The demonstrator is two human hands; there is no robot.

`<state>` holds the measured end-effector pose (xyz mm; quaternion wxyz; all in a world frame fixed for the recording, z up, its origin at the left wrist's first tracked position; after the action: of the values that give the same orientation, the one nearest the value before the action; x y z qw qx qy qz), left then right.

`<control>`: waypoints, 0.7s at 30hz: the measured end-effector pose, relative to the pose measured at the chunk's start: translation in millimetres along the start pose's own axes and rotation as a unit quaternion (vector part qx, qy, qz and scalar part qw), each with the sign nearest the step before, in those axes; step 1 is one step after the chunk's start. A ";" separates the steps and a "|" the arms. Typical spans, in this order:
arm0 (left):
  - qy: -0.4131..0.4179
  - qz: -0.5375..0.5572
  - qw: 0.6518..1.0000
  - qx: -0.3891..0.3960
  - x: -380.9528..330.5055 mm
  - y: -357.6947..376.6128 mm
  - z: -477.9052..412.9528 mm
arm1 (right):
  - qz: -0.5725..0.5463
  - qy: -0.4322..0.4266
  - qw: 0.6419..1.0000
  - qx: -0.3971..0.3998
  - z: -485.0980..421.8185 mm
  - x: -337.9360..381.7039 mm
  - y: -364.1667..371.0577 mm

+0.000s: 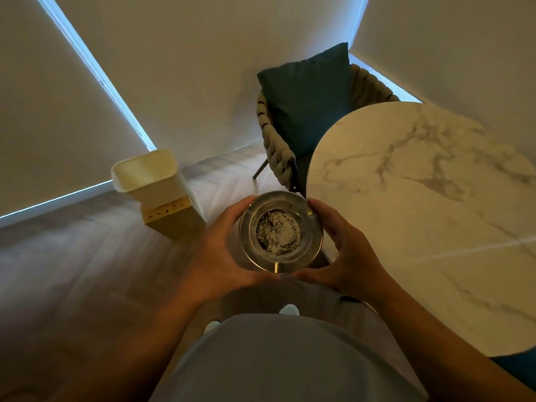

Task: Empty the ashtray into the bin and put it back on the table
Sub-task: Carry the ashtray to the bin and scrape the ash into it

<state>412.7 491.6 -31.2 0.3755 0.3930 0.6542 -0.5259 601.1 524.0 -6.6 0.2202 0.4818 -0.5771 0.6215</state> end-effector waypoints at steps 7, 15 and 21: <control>-0.022 -0.006 0.998 -0.064 33.7 -86.5 31.8 | 0.015 -0.032 0.998 0.059 -18.7 49.5 86.2; -0.059 -0.041 0.989 -0.126 84.5 -182.8 81.3 | 0.019 -0.036 0.991 0.129 -22.0 97.2 189.4; -0.075 -0.061 0.980 -0.174 102.2 -235.2 106.6 | 0.022 -0.060 0.985 0.163 -30.5 123.2 245.9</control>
<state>165.3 366.5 -48.8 0.4535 0.2401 0.7285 -0.4539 332.4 459.3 -21.7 0.0902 0.5347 -0.4911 0.6817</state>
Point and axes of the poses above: each hand's wrist, its own z-axis away from the middle knuckle, its own y-axis out of the palm, x = y × z, the point moved 7 cm from there along -z, towards the middle knuckle, and after that the axes turned 11 degrees about -x, right-handed, at the moved point
